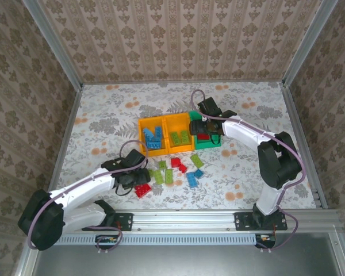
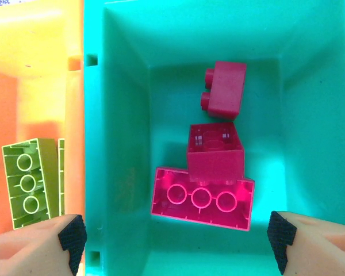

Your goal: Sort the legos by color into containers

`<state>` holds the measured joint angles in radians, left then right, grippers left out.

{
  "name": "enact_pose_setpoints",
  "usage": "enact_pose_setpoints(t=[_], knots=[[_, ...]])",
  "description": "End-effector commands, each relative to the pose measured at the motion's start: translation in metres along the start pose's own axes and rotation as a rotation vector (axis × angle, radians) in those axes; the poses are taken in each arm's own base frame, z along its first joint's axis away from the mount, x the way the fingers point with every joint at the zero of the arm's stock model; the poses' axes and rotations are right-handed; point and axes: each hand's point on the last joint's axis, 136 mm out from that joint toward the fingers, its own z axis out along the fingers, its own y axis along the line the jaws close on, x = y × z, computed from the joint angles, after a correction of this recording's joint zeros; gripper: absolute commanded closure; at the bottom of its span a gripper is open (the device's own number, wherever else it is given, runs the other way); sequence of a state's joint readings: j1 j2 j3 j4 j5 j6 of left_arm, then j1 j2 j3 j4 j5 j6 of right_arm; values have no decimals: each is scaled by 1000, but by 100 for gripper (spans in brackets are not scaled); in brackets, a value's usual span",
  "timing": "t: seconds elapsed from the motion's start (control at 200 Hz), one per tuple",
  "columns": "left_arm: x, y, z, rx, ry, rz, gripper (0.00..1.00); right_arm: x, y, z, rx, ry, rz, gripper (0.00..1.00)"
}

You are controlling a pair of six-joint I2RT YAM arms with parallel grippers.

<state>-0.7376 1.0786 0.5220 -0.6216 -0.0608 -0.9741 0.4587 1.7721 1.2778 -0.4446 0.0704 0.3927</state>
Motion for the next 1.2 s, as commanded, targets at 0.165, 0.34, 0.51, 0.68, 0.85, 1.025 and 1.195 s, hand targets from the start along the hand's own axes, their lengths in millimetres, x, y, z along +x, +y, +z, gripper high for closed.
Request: enact_pose_setpoints(t=[0.165, 0.34, 0.51, 0.68, 0.85, 1.025, 1.195], knots=[[-13, 7, -11, -37, -25, 16, 37, -4, 1, -13, -16, -31, 12, 14], [-13, 14, -13, -55, -30, 10, 34, -3, 0, -15, -17, -34, 14, 14], [-17, 20, -22, -65, -53, 2, 27, -2, 13, -21, -77, -44, -42, 15], [-30, 25, -32, -59, -85, -14, 1, 15, 63, -51, -214, -139, -339, 14], [-57, 35, -41, -41, -117, -79, 0, 70, 130, -86, -382, -227, -841, 9], [-75, 52, -45, -20, -134, -147, 0, 137, 178, -92, -562, -120, -1022, 12], [-83, 65, -40, 38, -126, -228, 0, 199, 213, -77, -586, -39, -1169, 12]])
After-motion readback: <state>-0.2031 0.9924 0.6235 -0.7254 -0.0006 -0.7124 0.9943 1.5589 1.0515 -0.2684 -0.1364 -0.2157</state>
